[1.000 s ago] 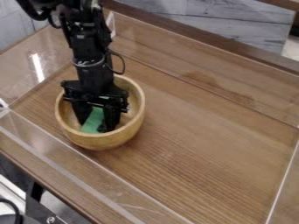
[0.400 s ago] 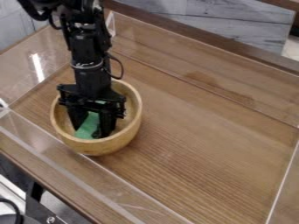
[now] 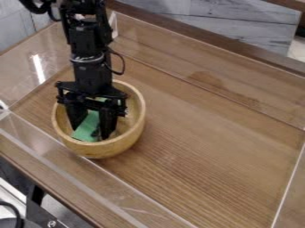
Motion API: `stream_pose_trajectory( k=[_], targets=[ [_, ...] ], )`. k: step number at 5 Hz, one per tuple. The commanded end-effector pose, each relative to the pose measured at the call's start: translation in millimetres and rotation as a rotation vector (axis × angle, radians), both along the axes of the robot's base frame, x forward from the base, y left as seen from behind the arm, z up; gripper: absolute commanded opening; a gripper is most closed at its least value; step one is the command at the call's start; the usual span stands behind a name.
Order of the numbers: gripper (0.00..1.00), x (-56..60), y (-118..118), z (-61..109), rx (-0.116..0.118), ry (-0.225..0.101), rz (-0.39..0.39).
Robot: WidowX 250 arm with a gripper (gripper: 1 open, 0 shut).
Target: Remove the green block from inside the brown bowl and put it on the table
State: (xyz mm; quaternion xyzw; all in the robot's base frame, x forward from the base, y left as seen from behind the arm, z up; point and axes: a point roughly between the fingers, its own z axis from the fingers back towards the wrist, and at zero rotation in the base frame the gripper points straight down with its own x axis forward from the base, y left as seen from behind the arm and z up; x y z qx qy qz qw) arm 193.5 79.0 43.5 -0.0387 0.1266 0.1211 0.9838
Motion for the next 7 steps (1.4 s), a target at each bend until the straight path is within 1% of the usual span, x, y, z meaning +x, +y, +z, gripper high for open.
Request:
stream_pose_trajectory(
  k=[1, 2, 3, 4, 7],
  targets=[
    [0.00, 7.5, -1.3, 21.6, 0.018, -0.033, 0.002],
    [0.00, 5.5, -7.0, 32.1, 0.010, -0.015, -0.001],
    [0.00, 5.4, -12.7, 38.9, 0.001, -0.011, -0.007],
    [0.00, 5.6, -18.0, 44.4, -0.005, -0.007, -0.013],
    [0.00, 8.5, -46.3, 69.1, -0.030, -0.008, -0.060]
  ],
)
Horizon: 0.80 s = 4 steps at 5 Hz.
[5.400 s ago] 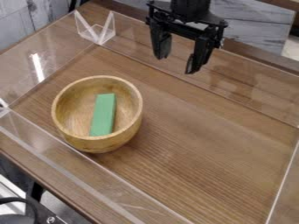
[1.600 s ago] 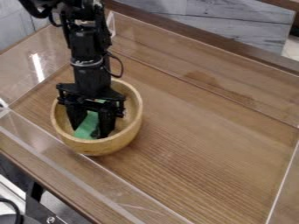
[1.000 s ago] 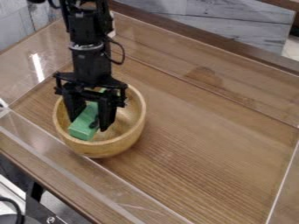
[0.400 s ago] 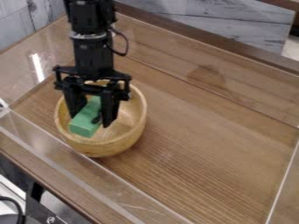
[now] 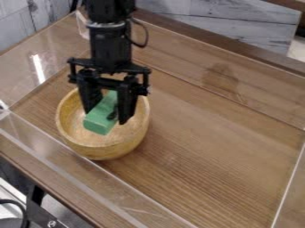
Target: Remove the green block from inside the brown bowl and put it on the table
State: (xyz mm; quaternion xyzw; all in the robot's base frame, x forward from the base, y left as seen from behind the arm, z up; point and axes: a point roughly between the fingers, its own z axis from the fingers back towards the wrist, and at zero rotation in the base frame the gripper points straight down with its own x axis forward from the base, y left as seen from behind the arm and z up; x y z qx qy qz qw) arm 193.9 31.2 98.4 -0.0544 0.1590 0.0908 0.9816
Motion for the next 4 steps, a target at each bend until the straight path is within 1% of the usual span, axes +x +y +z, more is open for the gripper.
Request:
stream_pose_trajectory(
  k=[1, 3, 4],
  targets=[
    [0.00, 9.0, -9.0, 19.9, 0.002, -0.072, -0.021],
    [0.00, 11.8, -38.2, 24.5, -0.020, -0.082, -0.091],
    [0.00, 11.6, -65.5, 19.1, -0.027, -0.090, -0.160]
  ],
)
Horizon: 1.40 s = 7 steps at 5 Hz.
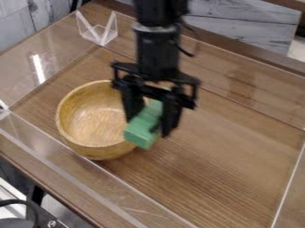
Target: Remove the green block from inside the brown bowl and put it on the table
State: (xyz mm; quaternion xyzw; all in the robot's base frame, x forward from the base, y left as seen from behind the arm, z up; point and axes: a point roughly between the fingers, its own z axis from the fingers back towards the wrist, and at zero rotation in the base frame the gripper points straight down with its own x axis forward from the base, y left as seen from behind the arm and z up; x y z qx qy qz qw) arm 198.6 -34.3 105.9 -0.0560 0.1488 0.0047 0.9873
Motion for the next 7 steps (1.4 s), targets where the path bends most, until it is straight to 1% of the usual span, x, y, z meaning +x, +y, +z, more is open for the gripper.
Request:
stream_pose_trajectory(
  k=[1, 2, 3, 5, 7],
  targets=[
    [0.00, 0.4, -38.0, -4.5, 0.003, -0.079, -0.058],
    [0.00, -7.0, -62.2, -20.4, 0.006, -0.111, -0.100],
    [0.00, -8.9, -61.2, -19.1, 0.007, -0.137, -0.086],
    [0.00, -8.0, -46.1, -14.1, -0.011, -0.160, -0.046],
    [0.00, -8.1, -35.3, -12.6, -0.030, -0.180, -0.020]
  ],
)
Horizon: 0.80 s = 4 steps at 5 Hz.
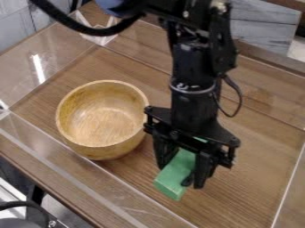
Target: Remove the green block from inside the brown bowl and put it on the table
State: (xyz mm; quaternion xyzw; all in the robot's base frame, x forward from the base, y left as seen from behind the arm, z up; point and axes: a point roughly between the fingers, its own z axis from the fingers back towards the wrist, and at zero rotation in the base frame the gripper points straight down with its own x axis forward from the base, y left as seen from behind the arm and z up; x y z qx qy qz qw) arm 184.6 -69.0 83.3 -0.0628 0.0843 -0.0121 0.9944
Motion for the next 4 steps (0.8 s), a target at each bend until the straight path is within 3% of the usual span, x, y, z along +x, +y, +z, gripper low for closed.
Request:
stream_pose_trajectory(
  k=[1, 4],
  targets=[
    [0.00, 5.9, 3.4, 9.9, -0.024, -0.055, 0.011],
    [0.00, 10.1, 9.3, 7.8, -0.046, -0.060, 0.027]
  ],
)
